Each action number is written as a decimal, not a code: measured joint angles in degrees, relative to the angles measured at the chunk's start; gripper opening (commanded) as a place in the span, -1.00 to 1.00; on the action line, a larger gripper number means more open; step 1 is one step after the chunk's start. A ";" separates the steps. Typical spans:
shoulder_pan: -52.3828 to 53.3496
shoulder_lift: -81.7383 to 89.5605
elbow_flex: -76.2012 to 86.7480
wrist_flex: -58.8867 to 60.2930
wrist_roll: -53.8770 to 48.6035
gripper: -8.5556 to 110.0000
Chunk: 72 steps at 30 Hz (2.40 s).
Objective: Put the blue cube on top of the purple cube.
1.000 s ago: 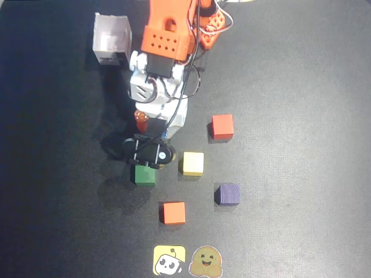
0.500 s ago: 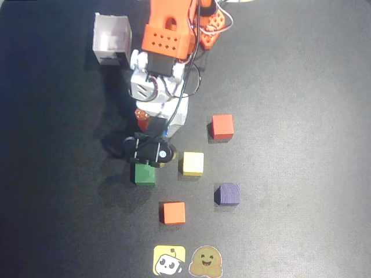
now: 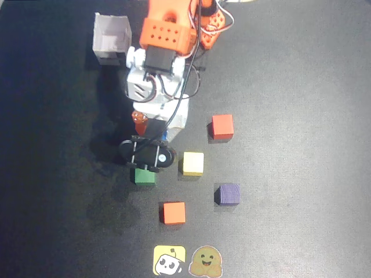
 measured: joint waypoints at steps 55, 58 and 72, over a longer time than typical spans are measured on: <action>-24.43 -33.31 -31.38 -5.36 18.63 -0.73; -24.43 -33.31 -31.38 -5.36 19.16 -0.73; -24.43 -33.84 -31.46 -6.42 20.04 -0.60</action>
